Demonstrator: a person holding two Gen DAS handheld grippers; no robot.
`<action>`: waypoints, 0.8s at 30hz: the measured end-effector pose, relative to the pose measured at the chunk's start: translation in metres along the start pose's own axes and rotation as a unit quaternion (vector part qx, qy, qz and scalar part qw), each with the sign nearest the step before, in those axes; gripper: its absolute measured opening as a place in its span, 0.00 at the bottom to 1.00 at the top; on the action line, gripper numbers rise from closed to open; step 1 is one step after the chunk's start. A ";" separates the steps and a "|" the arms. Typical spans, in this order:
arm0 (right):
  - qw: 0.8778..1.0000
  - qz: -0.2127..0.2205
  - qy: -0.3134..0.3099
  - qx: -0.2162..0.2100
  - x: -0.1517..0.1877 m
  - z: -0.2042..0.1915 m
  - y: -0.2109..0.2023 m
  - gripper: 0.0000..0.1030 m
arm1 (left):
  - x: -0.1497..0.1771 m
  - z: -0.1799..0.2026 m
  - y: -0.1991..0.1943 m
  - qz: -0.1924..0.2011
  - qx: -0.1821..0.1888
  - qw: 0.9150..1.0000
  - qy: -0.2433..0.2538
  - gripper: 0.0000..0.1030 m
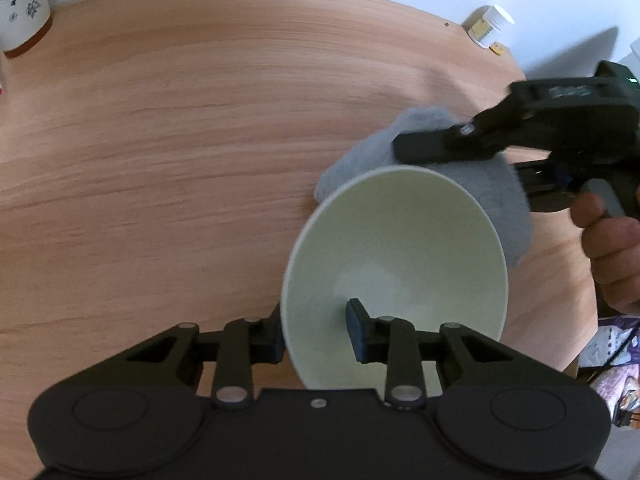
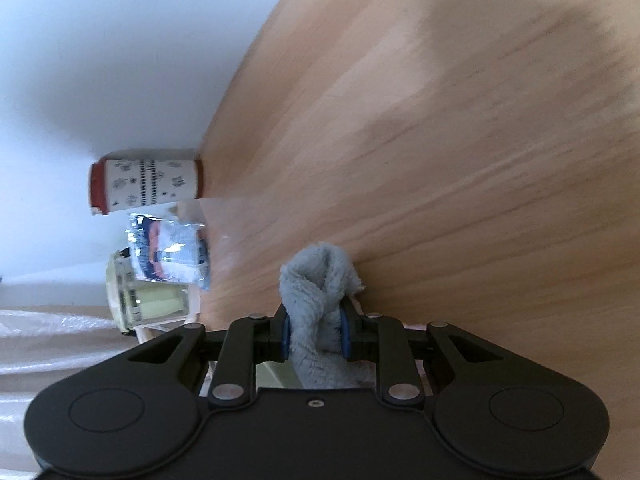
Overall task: Clean bowl
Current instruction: 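Hold the bowl with the left tool while the right tool wipes its outer wall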
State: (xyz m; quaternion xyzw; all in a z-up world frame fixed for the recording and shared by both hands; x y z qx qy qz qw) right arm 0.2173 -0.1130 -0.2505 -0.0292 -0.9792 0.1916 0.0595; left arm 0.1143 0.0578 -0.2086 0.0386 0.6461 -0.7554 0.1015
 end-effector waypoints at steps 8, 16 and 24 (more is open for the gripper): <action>1.000 -0.016 -0.014 -0.018 0.000 -0.010 -0.012 0.24 | -0.002 0.003 0.001 0.005 -0.002 1.000 0.006 0.26; 0.998 -0.051 0.017 0.026 0.008 0.024 -0.003 0.24 | -0.002 0.000 -0.002 0.010 0.011 1.000 -0.001 0.26; 0.998 -0.060 0.003 0.029 0.005 0.008 -0.004 0.27 | 0.003 -0.002 -0.008 0.015 0.016 0.999 0.038 0.31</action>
Point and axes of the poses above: each gripper's, at about its wrist camera, not at the fingertips, and y roughly the way its jaws point, z to its right, x to its underside, the point moved 3 cm from there along y, roughly the way its jaws point, and after that the axes turned 8 degrees about -x, right-handed, at the moved point
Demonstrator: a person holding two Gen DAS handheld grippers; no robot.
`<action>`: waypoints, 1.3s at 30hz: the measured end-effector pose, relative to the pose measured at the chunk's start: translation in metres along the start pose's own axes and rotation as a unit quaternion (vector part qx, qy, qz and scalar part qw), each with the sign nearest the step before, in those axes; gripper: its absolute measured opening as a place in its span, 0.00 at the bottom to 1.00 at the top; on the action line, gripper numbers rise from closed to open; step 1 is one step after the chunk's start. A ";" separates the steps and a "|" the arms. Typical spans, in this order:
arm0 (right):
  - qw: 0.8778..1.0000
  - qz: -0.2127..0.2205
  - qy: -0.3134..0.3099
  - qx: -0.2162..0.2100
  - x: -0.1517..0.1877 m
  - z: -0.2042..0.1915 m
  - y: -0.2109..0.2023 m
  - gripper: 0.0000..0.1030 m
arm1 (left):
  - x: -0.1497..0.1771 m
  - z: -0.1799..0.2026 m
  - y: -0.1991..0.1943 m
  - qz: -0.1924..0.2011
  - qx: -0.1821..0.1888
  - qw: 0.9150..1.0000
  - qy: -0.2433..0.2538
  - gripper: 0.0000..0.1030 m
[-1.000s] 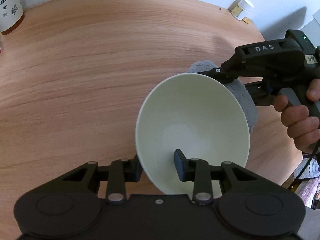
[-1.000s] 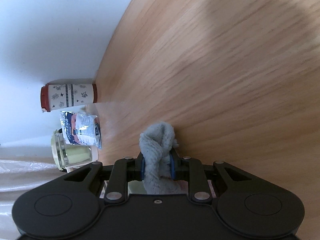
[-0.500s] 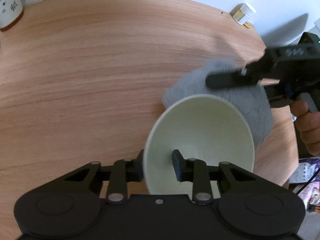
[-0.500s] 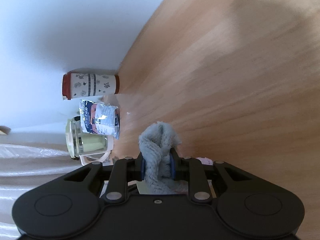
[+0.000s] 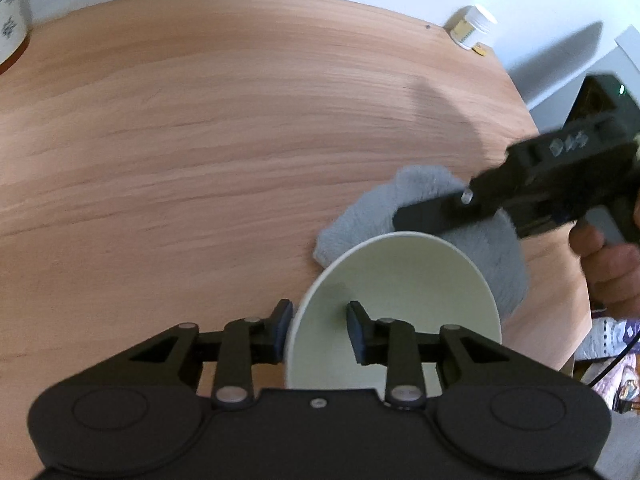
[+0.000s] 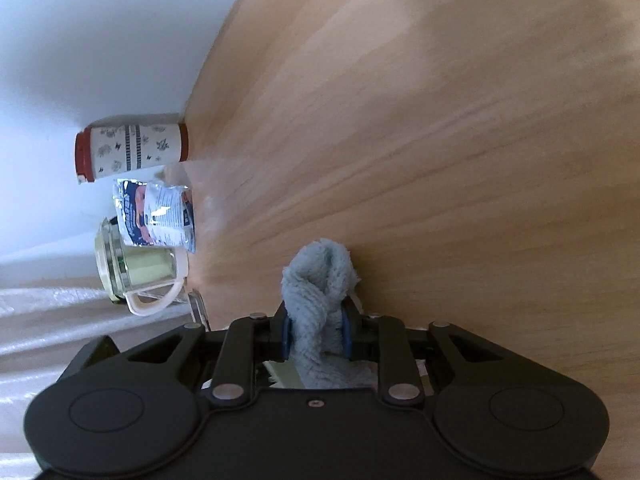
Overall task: Clean bowl
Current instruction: 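Hold the bowl with the left tool while the right tool wipes its outer wall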
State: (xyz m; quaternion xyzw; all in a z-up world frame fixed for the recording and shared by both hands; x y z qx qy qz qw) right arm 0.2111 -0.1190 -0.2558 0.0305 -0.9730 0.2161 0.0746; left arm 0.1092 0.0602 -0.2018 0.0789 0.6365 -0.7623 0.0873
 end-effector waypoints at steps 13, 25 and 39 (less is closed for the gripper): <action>0.998 -0.004 0.009 -0.067 -0.011 -0.016 0.007 0.27 | 0.007 0.009 -0.005 0.018 -0.007 0.999 0.030 0.37; 0.998 -0.063 0.022 0.015 -0.018 -0.001 0.033 0.27 | 0.011 0.006 -0.011 0.024 -0.009 0.999 0.039 0.40; 0.997 -0.054 -0.055 -0.013 -0.012 -0.044 0.008 0.27 | 0.007 0.007 -0.007 0.024 -0.005 1.000 0.003 0.39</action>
Point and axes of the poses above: each gripper's, at about its wrist camera, not at the fingertips, and y roughly the way its jaws point, z to its right, x to its underside, the point moved 3 cm from there along y, roughly the way its jaws point, and after that the axes turned 8 degrees about -x, right-handed, at the moved point
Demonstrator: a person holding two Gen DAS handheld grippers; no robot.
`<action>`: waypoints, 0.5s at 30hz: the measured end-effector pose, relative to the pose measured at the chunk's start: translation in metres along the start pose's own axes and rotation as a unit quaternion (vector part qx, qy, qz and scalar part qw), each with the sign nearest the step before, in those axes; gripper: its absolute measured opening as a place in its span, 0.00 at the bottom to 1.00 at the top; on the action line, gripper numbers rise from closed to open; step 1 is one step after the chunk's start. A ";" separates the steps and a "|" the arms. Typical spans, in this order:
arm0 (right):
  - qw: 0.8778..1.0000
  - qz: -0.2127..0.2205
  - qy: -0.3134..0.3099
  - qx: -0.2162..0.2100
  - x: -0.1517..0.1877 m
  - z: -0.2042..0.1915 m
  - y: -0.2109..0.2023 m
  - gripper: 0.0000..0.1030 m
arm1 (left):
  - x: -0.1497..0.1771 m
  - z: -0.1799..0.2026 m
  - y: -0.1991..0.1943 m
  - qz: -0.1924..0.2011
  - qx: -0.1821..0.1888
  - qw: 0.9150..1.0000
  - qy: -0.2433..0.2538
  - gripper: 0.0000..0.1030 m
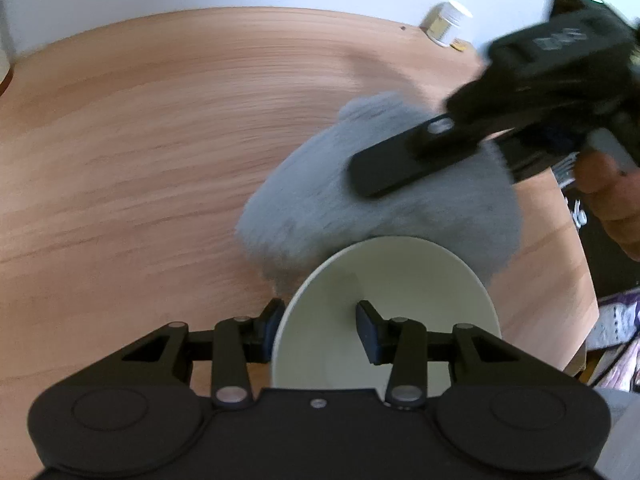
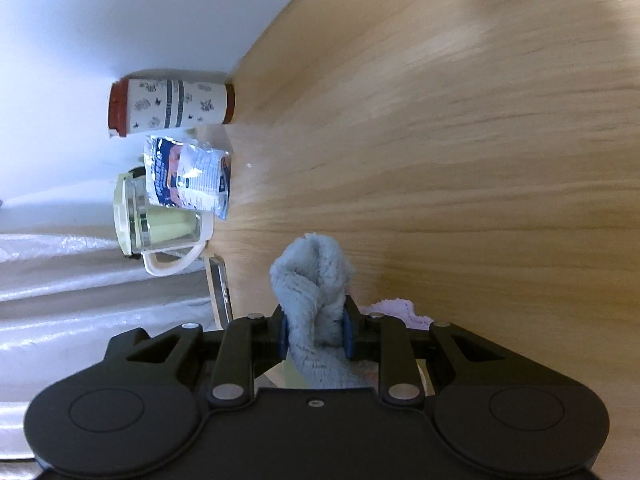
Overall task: Clean bowl
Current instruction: 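Hold the bowl with the left tool while the right tool wipes its outer wall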
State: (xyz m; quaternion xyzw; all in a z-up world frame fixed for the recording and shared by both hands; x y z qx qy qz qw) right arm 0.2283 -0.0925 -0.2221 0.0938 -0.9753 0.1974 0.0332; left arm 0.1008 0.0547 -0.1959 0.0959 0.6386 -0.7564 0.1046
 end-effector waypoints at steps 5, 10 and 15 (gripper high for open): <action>0.997 0.037 -0.062 -0.003 0.019 -0.035 -0.029 0.27 | 0.005 0.000 -0.005 -0.004 0.015 1.000 -0.010 0.40; 0.991 0.062 -0.120 -0.004 0.045 -0.065 -0.049 0.27 | 0.012 -0.002 -0.020 0.012 0.028 0.999 -0.024 0.43; 0.982 0.075 -0.175 0.010 0.074 -0.086 -0.055 0.27 | 0.016 -0.006 -0.041 0.040 0.026 0.998 -0.032 0.59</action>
Point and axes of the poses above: each gripper's, at about its wrist camera, not at the fingertips, and y roughly the way its jaws point, z to its right, x to its underside, the point moved 3 cm from there along y, roughly the way its jaws point, and after that the axes turned 8 degrees about -x, right-handed, at the moved point
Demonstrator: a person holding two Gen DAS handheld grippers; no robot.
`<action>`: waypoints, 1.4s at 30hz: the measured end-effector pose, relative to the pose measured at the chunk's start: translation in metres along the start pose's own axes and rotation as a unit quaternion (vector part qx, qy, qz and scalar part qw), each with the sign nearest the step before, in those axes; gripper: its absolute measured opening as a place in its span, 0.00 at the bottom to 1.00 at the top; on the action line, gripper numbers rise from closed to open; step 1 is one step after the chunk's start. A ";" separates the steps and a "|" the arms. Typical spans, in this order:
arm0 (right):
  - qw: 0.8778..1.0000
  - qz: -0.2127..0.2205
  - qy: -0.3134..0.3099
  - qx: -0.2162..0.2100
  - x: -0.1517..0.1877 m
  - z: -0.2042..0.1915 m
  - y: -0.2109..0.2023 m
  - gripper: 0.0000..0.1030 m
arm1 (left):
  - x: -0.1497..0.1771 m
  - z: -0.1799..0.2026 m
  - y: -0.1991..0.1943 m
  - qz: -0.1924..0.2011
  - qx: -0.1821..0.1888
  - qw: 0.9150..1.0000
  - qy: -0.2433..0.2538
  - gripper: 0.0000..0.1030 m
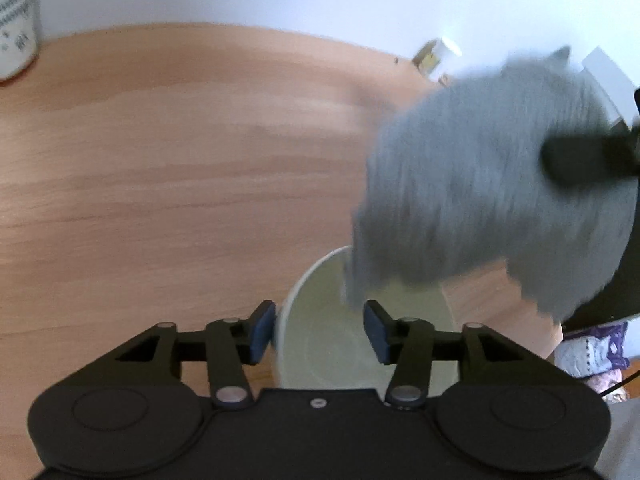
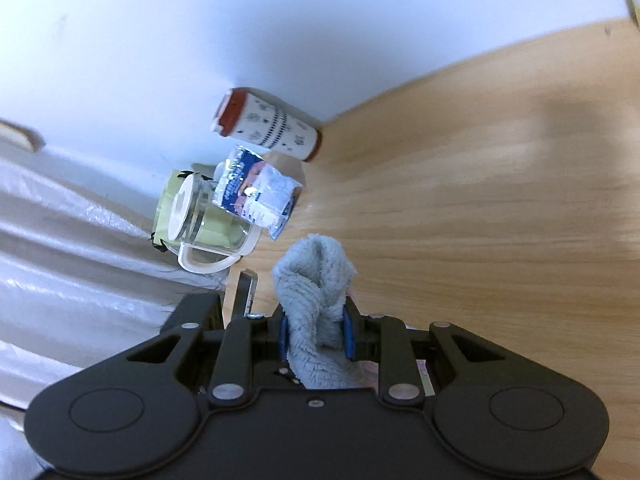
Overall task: Clean bowl
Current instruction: 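Hold the bowl with the left tool while the right tool wipes its outer wall, then push the grey cloth into the bowl with the right tool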
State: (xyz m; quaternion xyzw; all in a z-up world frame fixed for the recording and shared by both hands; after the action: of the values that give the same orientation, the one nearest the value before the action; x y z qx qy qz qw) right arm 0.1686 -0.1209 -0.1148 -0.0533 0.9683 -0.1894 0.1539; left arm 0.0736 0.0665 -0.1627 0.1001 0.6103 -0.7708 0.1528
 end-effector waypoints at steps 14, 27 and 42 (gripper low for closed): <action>0.971 -0.110 -0.135 0.165 0.033 -0.006 0.072 0.29 | 0.010 -0.027 -0.013 0.025 -0.073 0.997 -0.020 0.60; 0.879 -0.184 -0.367 0.242 0.065 -0.030 0.094 0.68 | 0.016 -0.041 -0.009 0.017 -0.013 0.997 -0.076 0.59; 0.652 -0.348 -0.650 0.175 0.091 -0.064 0.037 0.72 | 0.017 -0.022 -0.016 0.001 -0.061 0.997 -0.039 0.78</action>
State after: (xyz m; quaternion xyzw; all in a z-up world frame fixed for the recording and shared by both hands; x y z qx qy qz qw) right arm 0.0605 -0.0790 -0.0975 -0.4684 0.4797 -0.3119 0.6732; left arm 0.0517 0.0898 -0.1589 0.0609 0.6498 -0.7351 0.1834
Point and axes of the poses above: each gripper's, at about its wrist camera, not at the fingertips, and y roughly the way its jaws point, z to its right, x to its underside, the point moved 3 cm from there along y, roughly the way its jaws point, and after that the axes turned 8 degrees about -x, right-handed, at the moved point
